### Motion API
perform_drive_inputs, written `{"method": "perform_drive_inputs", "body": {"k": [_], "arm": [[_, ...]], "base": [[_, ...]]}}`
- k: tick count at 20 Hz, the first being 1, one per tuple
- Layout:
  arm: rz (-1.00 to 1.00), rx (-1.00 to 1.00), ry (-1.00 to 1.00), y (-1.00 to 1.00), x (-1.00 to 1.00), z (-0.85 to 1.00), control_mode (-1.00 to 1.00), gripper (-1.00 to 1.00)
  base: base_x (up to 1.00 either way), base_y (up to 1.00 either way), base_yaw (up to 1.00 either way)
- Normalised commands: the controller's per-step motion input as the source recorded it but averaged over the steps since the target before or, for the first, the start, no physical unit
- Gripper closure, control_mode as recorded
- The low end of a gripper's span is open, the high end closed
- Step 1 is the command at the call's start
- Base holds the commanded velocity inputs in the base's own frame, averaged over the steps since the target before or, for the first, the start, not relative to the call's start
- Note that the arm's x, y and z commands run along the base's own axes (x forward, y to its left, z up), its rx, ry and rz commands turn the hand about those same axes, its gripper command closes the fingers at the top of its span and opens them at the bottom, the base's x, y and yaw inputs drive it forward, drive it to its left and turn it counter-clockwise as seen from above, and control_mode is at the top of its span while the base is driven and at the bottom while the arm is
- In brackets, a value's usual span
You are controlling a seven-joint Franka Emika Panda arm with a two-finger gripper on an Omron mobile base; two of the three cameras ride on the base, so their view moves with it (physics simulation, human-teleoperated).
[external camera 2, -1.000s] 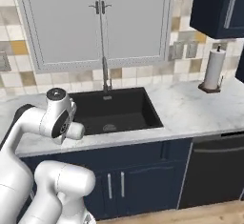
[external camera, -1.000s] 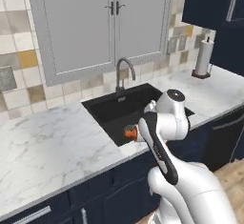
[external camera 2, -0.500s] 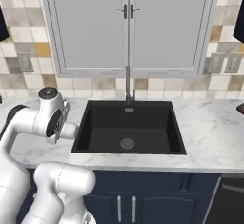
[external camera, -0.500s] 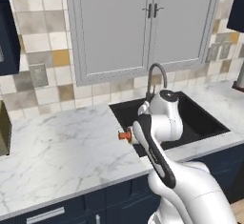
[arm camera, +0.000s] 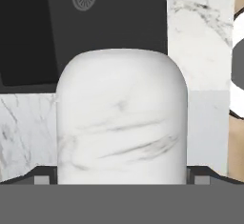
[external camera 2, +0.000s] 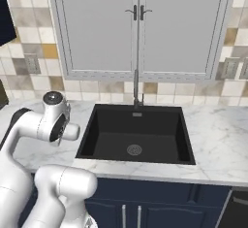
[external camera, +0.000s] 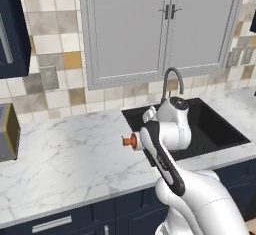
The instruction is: Restock the sink supplies by placing the sponge and soap dispenser on the counter and next to the sink. Make sure the soap dispenser is upright.
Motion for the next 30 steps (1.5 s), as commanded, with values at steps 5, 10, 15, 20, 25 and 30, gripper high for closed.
{"method": "perform_drive_inputs", "body": {"k": [5,10,15,20,25,30], "arm": [[0.27,0.32,-0.01,0.14,0.92,0.00,-1.00,1.00],[0.31,0.38,0.26,0.36,0.71,0.00,-1.00,1.00],[0.25,0.46,0.38,0.37,0.55,0.00,-1.00,1.00],[0.24,0.34,0.34,0.29,0.30,-0.20,-1.00,1.00],[0.18,0.17,0.07,0.30,0.20,-0.36,-1.00,1.00],[0.09,0.12,0.00,0.10,0.35,-0.15,-1.00,1.00]], "base": [[0.00,0.00,0.00],[0.00,0.00,0.00],[0.00,0.00,0.00],[0.00,0.00,0.00],[0.00,0.00,0.00],[0.00,0.00,0.00]]}}
